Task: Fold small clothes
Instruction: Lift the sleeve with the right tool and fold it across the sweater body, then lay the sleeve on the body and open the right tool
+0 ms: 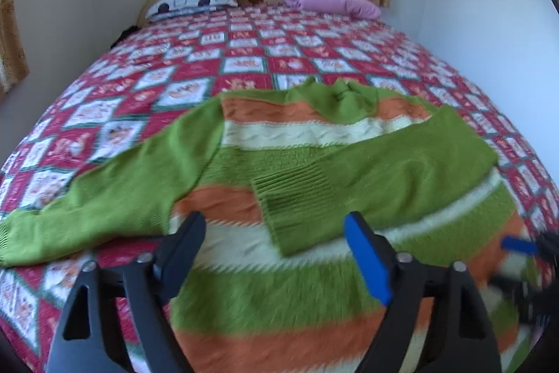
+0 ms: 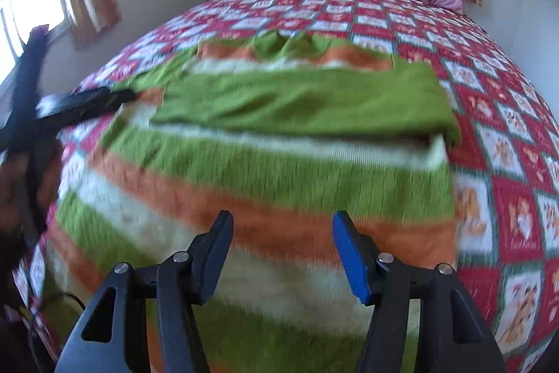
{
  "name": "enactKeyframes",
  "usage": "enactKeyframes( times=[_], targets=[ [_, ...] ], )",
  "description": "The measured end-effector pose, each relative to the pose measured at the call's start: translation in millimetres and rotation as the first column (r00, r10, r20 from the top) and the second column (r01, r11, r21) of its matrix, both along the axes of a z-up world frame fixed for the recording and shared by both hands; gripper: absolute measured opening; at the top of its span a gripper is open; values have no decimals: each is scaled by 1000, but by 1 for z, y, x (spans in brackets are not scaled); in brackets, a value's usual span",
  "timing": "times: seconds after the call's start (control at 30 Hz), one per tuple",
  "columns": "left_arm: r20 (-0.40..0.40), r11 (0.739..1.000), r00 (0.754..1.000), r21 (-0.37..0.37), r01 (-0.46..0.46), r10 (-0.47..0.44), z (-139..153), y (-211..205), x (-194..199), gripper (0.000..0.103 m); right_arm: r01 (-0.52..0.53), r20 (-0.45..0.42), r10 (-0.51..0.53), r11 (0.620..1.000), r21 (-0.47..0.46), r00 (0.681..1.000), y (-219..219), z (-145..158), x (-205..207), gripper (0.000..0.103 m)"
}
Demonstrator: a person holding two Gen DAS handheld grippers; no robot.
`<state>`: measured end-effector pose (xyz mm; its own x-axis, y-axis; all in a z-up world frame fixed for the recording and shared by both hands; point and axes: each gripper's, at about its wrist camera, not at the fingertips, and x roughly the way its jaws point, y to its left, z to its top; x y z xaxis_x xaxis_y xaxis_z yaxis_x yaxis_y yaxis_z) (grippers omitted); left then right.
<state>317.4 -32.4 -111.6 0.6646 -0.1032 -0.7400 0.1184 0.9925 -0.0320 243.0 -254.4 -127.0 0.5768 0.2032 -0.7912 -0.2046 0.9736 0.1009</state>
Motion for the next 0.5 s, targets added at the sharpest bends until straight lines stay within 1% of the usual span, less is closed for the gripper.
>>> enactKeyframes(
  times=[0.07, 0.1, 0.13, 0.17, 0.2, 0.23, 0.27, 0.3, 0.37, 0.4, 0.5],
  targets=[
    [-35, 1000, 999, -8, -7, 7, -12, -6, 15, 73, -7, 24, 8, 1000, -26, 1000, 3, -5, -10, 61],
    [-68, 1000, 998, 8, -16, 16, -22, -9, 27, 65, -10, 43, 12, 999, -38, 999, 5, -7, -14, 63],
    [-83, 1000, 996, 12, -26, 27, -26, -11, 31, 57, -14, 59, 17, 999, -47, 998, 6, -8, -18, 64],
    [-100, 1000, 995, 1, -29, 29, -32, -11, 37, 41, -15, 65, 19, 999, -52, 998, 8, -9, -18, 65],
    [-95, 999, 995, -28, -25, 22, -34, -10, 39, 32, -16, 76, 20, 998, -60, 997, 8, -10, -20, 65],
    [-82, 999, 997, -39, -20, 17, -31, -10, 39, 16, -16, 87, 22, 997, -70, 996, 9, -11, -21, 66],
    [-87, 998, 996, -56, 9, -14, -29, -12, 40, 8, -17, 94, 24, 997, -75, 995, 10, -12, -21, 67],
    [-83, 999, 996, -47, 12, -16, -26, -13, 39, 8, -18, 103, 26, 997, -77, 994, 11, -14, -22, 69],
    [-48, 999, 999, -30, 18, -20, -16, -13, 34, 8, -27, 121, 38, 996, -86, 992, 14, -17, -25, 73],
    [-12, 1000, 1000, -21, 22, -22, -6, -10, 29, 8, -30, 125, 42, 995, -94, 991, 16, -17, -25, 74],
    [41, 1000, 999, -3, -8, 9, 11, 2, 26, 8, -34, 126, 46, 995, -94, 991, 17, -18, -26, 76]
  ],
)
